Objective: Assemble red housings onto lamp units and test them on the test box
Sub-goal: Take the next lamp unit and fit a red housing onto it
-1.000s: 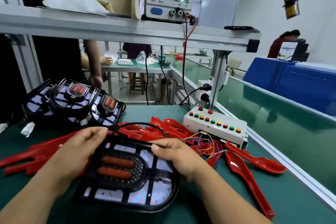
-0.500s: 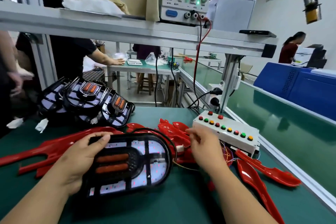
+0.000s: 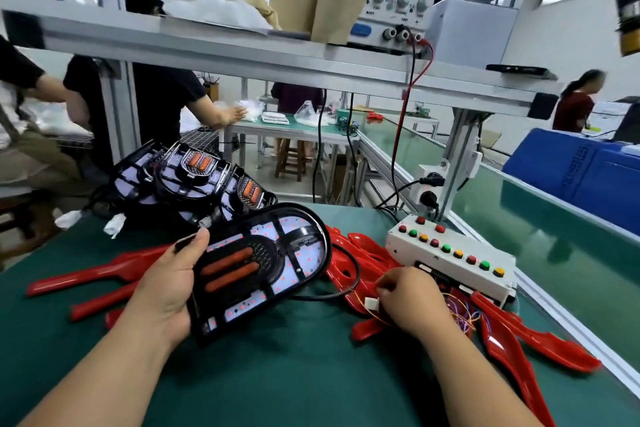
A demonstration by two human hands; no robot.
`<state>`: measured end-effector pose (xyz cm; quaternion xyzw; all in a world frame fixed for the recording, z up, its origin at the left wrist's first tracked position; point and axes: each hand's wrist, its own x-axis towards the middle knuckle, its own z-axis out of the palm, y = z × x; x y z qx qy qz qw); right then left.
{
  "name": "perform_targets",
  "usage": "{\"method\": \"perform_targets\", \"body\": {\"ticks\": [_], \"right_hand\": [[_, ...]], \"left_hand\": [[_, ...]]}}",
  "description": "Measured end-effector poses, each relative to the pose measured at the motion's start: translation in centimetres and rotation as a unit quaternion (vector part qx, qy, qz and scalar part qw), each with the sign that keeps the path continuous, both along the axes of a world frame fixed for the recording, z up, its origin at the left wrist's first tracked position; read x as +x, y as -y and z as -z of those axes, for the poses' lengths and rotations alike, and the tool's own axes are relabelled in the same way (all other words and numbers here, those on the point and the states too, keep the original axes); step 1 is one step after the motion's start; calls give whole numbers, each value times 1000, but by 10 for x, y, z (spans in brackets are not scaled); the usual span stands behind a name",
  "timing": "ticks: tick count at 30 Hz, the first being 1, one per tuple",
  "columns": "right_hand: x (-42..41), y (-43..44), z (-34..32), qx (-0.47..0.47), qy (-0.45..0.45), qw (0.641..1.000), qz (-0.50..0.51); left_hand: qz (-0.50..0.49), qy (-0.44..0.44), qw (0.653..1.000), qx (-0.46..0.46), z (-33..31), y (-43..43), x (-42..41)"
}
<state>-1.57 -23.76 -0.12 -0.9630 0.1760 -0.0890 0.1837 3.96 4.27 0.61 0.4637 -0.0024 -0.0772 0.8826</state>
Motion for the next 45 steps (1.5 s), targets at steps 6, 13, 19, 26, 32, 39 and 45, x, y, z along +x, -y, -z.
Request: {"method": "perform_targets", "body": {"ticks": [6,13,19,26,32,39,45], "right_hand": [[-1,0,-5,2,239,971,7],[-11,6,-30,75,421,901,75],[-29,4,-54,491,518,700,-4],[-14,-50,-21,501,288,808,-116],[-7,-61,1,471,245,844,-73],[-9,-69,9,318,231,919,-29],[-9,-69,12,213,256,942,-31]], "left_hand": [[3,10,1000,0,-2,4,-5],[5,10,1000,-7,1,6,-5],[17,2,1000,15,4,6,-1],[-8,25,999,43,12,11,1],[11,28,999,25,11,14,-3],[5,37,999,33,10,19,-6],[-3,50,998,42,8,23,-9]]}}
